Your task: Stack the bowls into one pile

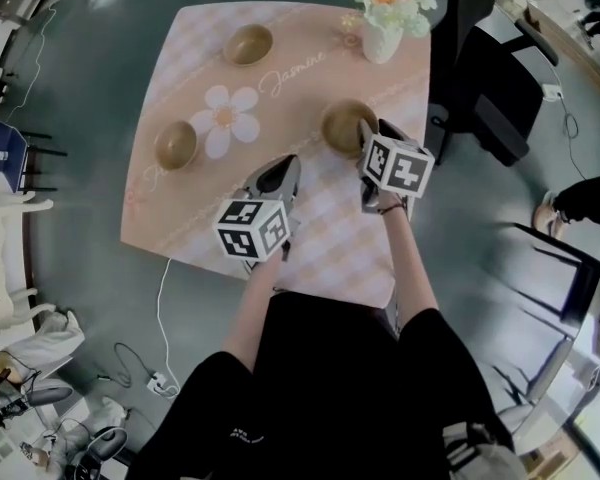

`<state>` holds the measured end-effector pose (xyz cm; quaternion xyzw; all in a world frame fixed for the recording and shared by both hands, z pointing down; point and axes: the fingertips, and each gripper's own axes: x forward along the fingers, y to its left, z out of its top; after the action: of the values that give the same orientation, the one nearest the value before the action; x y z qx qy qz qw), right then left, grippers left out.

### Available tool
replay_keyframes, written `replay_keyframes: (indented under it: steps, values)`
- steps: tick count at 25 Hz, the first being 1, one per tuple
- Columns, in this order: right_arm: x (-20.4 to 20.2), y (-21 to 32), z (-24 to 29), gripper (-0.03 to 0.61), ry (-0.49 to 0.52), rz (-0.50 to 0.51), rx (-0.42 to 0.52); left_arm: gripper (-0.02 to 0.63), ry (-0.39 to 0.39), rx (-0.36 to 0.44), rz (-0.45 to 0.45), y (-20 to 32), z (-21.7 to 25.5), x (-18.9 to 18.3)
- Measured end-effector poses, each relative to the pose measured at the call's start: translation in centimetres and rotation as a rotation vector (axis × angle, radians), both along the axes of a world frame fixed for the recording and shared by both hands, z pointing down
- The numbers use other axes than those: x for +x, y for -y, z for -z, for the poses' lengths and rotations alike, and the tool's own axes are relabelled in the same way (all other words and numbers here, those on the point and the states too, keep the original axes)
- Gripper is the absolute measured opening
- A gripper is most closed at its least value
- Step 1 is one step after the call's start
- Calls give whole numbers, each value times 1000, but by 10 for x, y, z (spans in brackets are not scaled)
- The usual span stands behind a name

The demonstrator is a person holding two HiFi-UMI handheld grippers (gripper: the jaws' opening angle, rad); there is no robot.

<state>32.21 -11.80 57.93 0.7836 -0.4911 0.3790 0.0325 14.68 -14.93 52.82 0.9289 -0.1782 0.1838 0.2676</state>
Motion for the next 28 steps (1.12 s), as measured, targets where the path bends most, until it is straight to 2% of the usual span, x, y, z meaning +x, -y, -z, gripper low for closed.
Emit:
replay_keyframes:
  steps: [7,10,14,22,28]
  values:
    - [0,0,-11,64,23,-13,-31,-3,-4,-12,-4,-2,-2,0]
    - [0,0,-11,12,-8,-2,-56,-3,-8,-11,4,-1,-1,-4]
    - [-2,-1,-7,11,-46,6,-75,-3,-11,-9,25,1,0,-10]
    - [-12,-3,14,9,-38,18,-25,-3,-21,12,67,-6,9,-22]
    - [-36,7,32,9,-13,95,24,-3,-36,43,134,-9,24,-39]
